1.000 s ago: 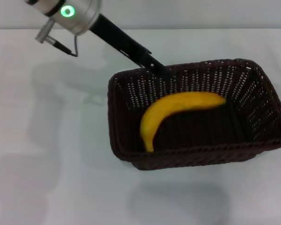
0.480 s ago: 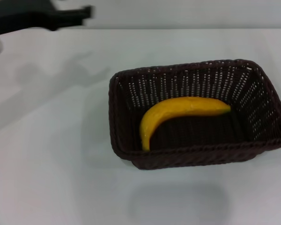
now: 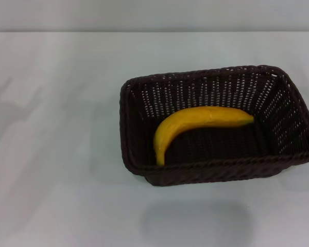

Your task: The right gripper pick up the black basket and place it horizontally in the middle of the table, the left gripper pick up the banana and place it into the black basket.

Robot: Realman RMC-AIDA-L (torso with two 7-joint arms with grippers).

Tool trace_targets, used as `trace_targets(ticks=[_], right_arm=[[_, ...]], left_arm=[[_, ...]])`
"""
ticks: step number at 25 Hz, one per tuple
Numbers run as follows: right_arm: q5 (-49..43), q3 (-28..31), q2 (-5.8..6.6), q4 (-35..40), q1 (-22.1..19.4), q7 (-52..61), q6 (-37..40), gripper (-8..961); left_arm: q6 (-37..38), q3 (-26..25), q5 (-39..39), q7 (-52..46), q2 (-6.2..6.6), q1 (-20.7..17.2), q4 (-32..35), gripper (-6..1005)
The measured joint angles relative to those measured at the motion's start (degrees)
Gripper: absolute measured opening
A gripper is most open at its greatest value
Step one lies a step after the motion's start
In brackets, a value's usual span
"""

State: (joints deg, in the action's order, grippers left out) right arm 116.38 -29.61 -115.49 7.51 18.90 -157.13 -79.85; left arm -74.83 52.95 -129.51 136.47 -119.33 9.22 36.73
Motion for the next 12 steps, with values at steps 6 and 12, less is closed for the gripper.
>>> trace_targets(ticks=[6,12], right_arm=[[0.02,0.12,-0.02,-1.65,0.43,-1.84,1.05,877],[1.70,3.37,-0.08,-3.53,0.41,-2.73,-2.42,877]], left_arm=[[-8.56,-0.28,-19.75,18.16,-0.03,1.69,-21.31,892],[-11.72,-0.25,-24.57,20.10,-0.17,2.17,-27.56,892]])
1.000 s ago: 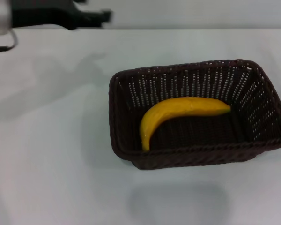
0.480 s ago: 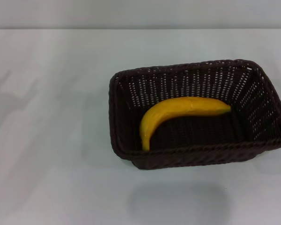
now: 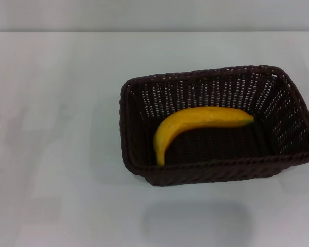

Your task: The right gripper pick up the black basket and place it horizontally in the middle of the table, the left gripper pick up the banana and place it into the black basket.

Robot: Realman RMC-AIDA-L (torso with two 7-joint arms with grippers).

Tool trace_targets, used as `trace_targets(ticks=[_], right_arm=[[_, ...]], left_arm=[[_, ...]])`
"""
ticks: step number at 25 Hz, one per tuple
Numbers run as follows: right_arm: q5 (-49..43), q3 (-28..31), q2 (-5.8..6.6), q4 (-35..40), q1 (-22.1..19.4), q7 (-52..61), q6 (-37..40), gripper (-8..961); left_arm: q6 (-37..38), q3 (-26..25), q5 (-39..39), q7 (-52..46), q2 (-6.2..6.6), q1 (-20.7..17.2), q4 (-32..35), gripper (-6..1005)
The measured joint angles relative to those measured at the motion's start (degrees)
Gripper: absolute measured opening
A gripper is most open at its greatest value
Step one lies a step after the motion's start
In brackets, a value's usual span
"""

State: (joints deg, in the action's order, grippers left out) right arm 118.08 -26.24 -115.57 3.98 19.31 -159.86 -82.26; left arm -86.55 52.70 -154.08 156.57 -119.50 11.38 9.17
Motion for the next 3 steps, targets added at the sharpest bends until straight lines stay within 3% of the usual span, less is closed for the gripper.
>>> trace_targets(ticks=[3], right_arm=[[-0.01,0.36,-0.01,-0.26,-0.38,-0.10,-1.15,877]], left_arm=[[-0.13,0.02,-0.39,0.20,0.00,0.05,-0.74,892]])
